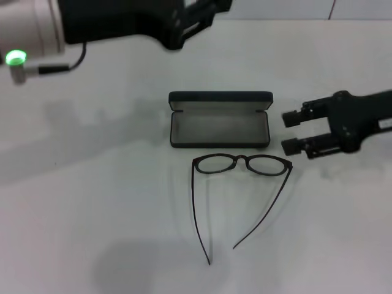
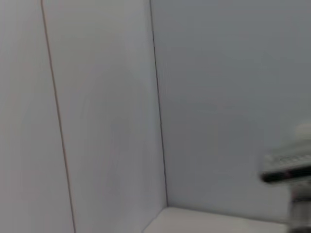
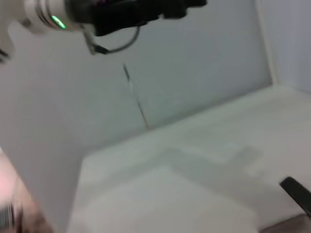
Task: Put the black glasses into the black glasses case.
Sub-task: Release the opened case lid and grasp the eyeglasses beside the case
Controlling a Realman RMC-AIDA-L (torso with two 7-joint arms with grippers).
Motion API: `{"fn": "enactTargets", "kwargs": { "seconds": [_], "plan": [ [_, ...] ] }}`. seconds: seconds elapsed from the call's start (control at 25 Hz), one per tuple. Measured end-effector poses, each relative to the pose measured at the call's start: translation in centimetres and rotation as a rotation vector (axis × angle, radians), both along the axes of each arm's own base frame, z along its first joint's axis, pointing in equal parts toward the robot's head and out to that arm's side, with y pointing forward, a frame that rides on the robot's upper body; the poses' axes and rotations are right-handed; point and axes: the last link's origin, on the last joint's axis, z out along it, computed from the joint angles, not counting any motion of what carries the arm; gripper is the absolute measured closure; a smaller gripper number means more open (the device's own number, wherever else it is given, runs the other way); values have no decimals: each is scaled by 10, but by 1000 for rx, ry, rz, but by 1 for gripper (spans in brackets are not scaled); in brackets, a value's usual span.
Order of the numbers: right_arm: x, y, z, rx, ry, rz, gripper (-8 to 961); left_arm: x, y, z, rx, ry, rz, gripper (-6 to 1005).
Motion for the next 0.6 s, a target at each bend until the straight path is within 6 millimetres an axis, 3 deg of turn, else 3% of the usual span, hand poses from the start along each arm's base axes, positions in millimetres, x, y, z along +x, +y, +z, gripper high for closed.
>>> {"fn": "enactTargets", "kwargs": {
  "seconds": [0.12, 0.32, 0.44, 0.6],
  "plan": [
    [-16, 15, 0, -12, -142, 15, 223, -22, -2, -5, -22, -13, 30, 795],
    [-49, 33, -18, -30, -342, 79, 400, -60, -11, 1, -83, -170, 49, 796],
    [-68, 34, -41, -44, -463, 143, 397, -89, -20, 6, -107, -253, 67, 796],
    [-89, 31, -69, -43, -541, 224, 399, -117, -30, -3, -108, -275, 80, 797]
  ]
}}
